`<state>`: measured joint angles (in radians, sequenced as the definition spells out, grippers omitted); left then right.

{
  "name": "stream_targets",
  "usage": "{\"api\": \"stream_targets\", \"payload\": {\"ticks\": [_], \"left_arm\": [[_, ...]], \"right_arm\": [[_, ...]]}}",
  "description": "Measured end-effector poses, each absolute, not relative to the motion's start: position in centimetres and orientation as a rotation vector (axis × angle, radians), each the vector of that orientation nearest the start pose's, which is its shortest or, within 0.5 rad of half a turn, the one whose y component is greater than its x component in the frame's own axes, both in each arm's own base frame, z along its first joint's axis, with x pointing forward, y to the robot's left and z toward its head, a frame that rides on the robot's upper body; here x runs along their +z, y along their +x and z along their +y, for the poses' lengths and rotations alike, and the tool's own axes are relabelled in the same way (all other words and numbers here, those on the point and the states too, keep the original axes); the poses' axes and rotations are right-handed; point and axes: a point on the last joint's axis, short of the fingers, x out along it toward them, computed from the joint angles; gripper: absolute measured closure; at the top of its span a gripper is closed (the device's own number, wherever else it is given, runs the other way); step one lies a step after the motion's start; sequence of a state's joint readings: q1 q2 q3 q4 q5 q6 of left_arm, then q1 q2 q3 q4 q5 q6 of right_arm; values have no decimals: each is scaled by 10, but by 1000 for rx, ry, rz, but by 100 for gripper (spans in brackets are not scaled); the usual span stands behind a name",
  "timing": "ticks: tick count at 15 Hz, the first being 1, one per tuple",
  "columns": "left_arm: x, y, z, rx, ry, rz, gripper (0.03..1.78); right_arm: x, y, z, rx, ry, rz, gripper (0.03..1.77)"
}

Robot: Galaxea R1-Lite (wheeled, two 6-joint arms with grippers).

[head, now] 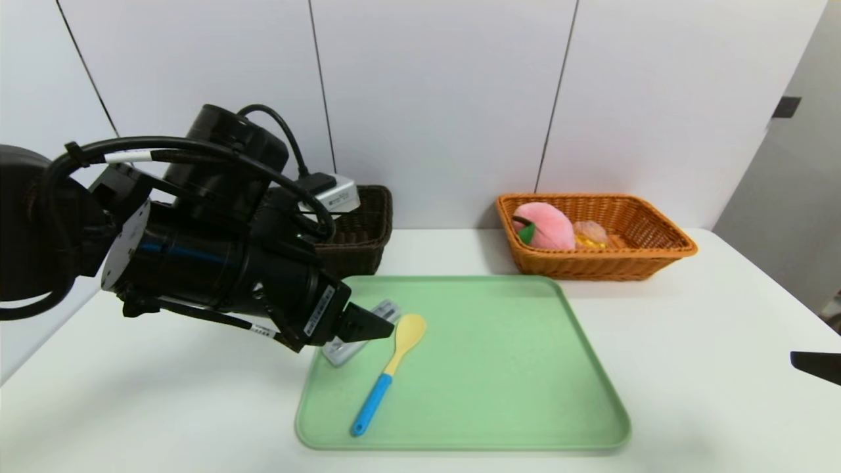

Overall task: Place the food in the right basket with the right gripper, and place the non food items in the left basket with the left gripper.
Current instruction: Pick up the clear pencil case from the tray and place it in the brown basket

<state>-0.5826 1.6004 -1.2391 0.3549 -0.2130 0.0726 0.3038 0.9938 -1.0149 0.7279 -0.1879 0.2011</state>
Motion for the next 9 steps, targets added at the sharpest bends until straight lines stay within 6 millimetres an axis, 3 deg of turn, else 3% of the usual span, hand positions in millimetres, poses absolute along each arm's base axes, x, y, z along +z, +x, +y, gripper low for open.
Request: {"api": "stream_targets", "payload": {"ticks": [5, 9], "left_arm": [[222, 243, -129, -902, 255, 705, 12], [205, 266, -124, -894, 269, 703, 12]], "right_arm": [[274, 90, 23, 42, 37, 653, 10], [274, 91, 23, 50, 45, 657, 10]]}}
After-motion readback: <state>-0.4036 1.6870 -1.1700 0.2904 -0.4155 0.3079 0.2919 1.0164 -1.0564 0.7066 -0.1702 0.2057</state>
